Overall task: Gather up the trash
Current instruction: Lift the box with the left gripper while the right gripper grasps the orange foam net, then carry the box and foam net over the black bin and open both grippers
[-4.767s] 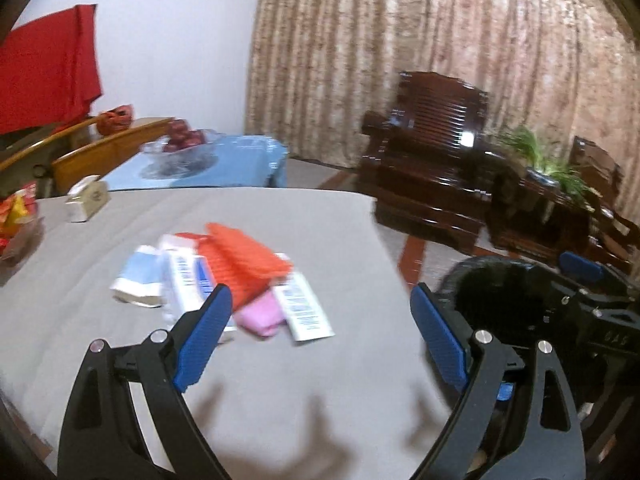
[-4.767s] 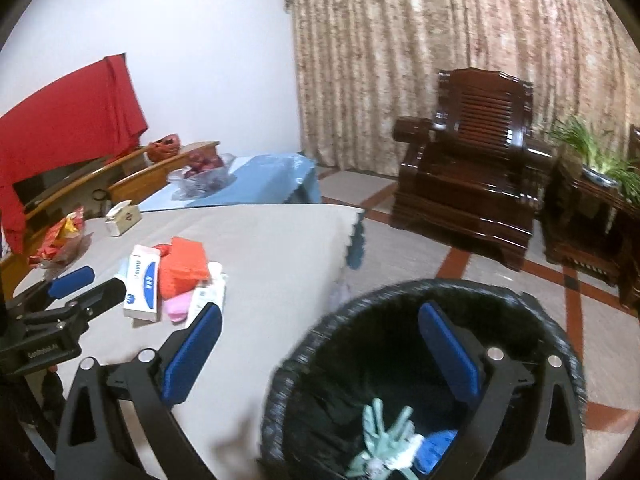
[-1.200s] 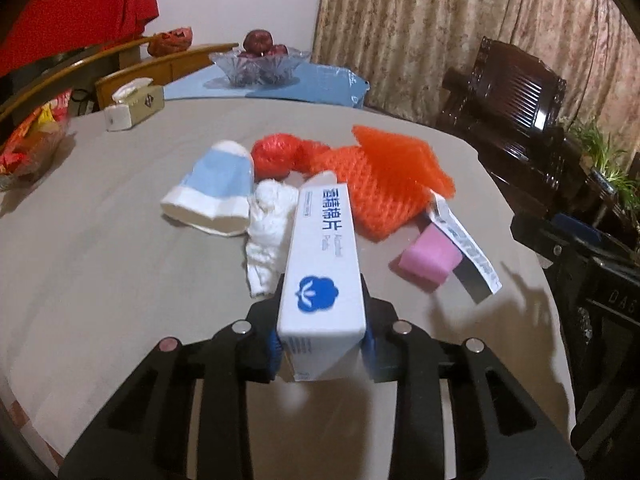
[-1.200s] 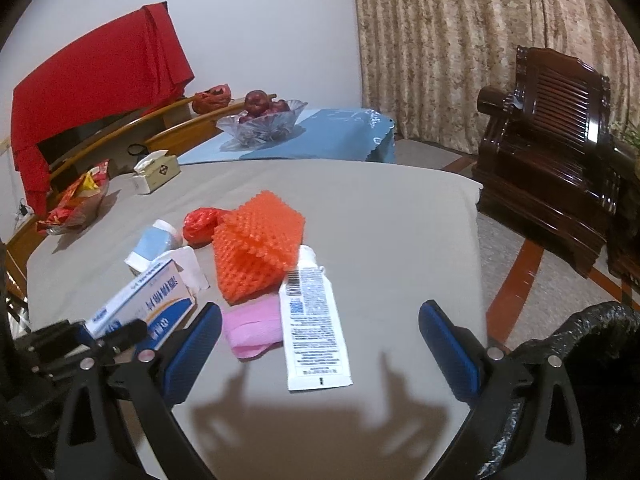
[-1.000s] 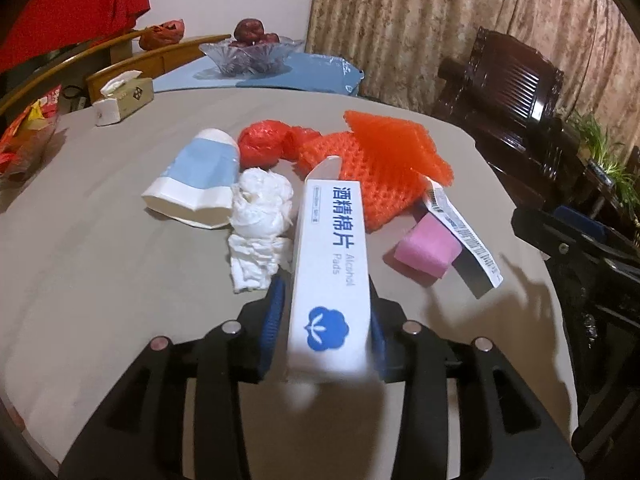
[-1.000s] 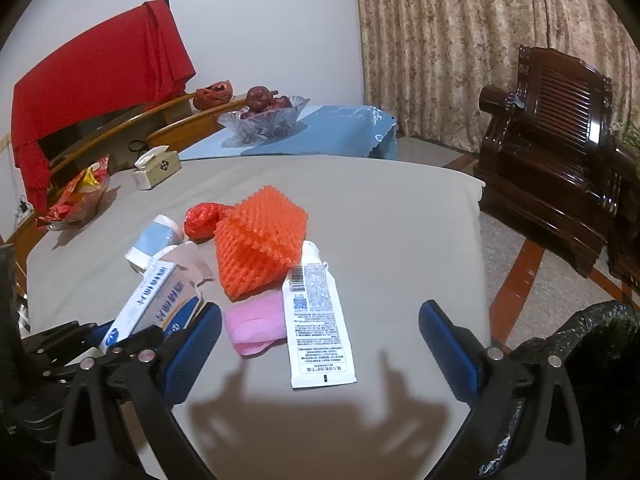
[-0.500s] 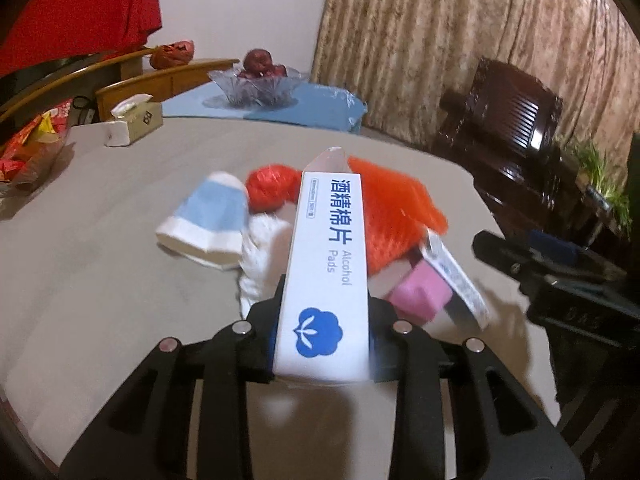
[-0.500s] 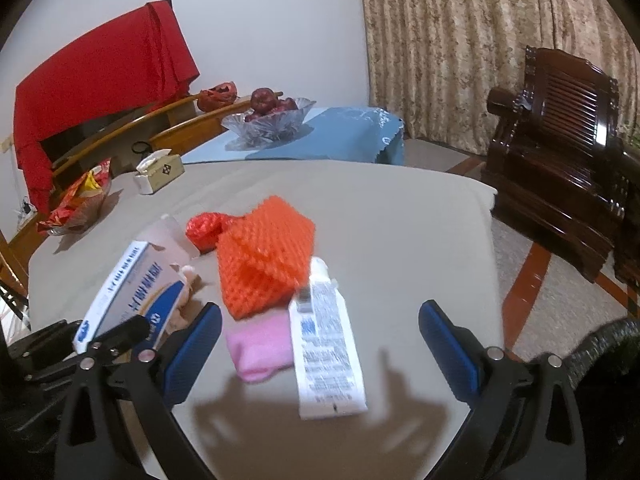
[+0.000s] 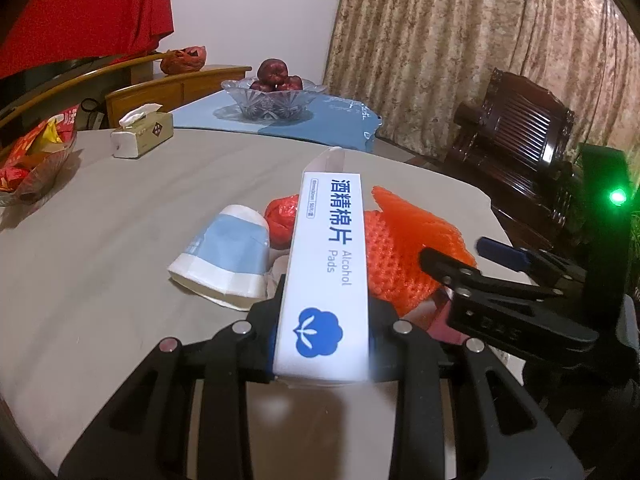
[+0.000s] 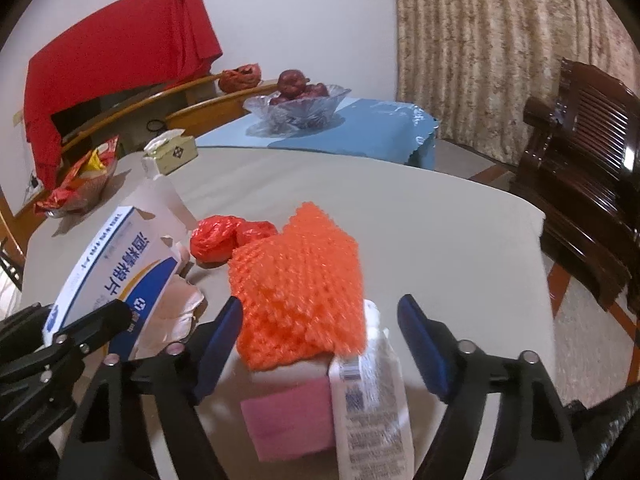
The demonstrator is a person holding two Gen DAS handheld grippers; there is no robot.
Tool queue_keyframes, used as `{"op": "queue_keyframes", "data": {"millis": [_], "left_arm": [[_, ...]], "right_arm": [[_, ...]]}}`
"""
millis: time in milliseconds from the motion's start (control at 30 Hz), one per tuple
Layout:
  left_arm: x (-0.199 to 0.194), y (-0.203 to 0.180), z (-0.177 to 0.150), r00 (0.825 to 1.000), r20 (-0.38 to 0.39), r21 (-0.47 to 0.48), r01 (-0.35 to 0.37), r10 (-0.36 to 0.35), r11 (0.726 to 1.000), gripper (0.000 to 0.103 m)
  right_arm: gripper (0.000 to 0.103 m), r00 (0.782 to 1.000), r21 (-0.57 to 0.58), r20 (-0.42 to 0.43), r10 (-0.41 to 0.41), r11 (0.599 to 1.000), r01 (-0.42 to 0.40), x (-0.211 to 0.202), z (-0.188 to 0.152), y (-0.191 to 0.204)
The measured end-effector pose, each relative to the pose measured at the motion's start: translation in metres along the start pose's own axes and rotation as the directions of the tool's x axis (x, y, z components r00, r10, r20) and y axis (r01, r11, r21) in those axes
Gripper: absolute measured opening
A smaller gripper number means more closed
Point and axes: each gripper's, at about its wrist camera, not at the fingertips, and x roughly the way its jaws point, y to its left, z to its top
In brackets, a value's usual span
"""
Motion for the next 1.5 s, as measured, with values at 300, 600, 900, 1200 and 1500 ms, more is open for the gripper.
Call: {"op": "queue_keyframes", "data": {"millis": [300,600,900,1200,1500], "left_arm": [[0.001,0.000,0.002,1.000,-0.004,-0.001,-0.001,0.001,1.000,0.030],[-0.017,-0.012,0.009,1.000,0.016,0.018,0.001,-0.001,1.000,0.030],[-0.051,-0.042,0.013,0.997,0.048,0.050,0.056,-0.059,0.997,0.030],[-0.088,-0.086,-0.001,0.988,0.051,0.101,0.139,-0.145,0.985,0.030],[-0.108,-0.145,-0.026,0.968,0.010,0.176,0.243,-0.249,0.954,0.030]], "right_arm": [[0.012,0.999,-0.001,-0.029,0.043,0.999,-0.043,0.002,0.001,-0.006],[0.012,0.996,0.067,0.062,0.064,0.995,-0.068,-0.048,0.005,-0.017],[0.012,0.990,0.093,0.134,0.050,0.994,-0.063,-0.111,-0.003,-0.022],[0.012,0.986,0.128,0.165,-0.017,0.992,-0.004,-0.177,-0.029,-0.042],[0.012,0.981,0.184,0.158,-0.112,0.980,0.082,-0.231,-0.066,-0.075]]}}
